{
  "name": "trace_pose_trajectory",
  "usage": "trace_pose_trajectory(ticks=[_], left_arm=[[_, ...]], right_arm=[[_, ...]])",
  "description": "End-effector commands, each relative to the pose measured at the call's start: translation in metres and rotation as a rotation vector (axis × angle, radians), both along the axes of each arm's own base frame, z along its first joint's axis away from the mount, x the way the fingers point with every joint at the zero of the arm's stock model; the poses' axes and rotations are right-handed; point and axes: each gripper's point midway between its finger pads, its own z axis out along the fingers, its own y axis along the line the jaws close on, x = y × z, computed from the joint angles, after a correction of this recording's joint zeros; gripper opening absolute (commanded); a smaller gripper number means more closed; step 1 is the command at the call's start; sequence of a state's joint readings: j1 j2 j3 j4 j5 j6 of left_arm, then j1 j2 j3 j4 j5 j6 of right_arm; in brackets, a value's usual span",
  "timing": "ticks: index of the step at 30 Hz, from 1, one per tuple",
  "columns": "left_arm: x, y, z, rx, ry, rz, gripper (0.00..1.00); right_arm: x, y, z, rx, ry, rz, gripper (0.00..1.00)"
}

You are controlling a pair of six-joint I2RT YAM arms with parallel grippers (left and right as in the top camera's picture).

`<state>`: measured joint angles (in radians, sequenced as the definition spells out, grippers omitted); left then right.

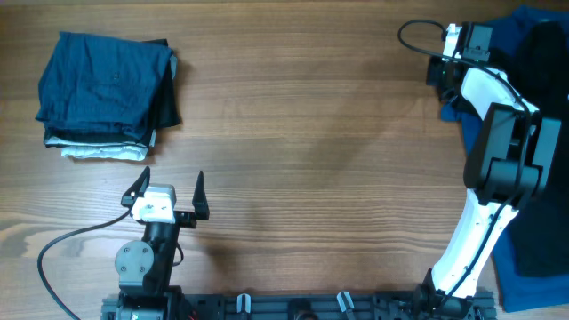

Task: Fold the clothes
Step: 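Reach the right gripper to the black polo's far sleeve edge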

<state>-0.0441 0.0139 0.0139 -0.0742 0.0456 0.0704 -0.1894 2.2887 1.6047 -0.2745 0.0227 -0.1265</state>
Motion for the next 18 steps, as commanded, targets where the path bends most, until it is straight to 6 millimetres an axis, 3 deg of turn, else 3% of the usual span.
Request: trace_pose_trajectory(ticks=[1,4,10,16,18], left_arm=[[0.000,0.003,-0.002,0.017,0.000,0.014,1.00],[0.000,0.003,-0.002,0.017,0.000,0.014,1.00],[0.000,0.003,-0.002,0.017,0.000,0.014,1.00],[0.000,0.003,-0.002,0.017,0.000,0.014,1.00],[0.000,0.003,-0.002,0.017,0.000,0.014,1.00]], right_arm=[[-0.016,0.013,-0.032,0.029,0.074,0.019,0.26],[-0.015,0.012,-0.031,0.040,0.066,0.001,0.19],[-0.007,0.011,-0.016,0.034,0.038,0.003,0.20],[0.003,0.009,0.032,0.018,-0.045,0.003,0.20],[0.005,0.009,0.050,0.013,-0.077,0.003,0.11]])
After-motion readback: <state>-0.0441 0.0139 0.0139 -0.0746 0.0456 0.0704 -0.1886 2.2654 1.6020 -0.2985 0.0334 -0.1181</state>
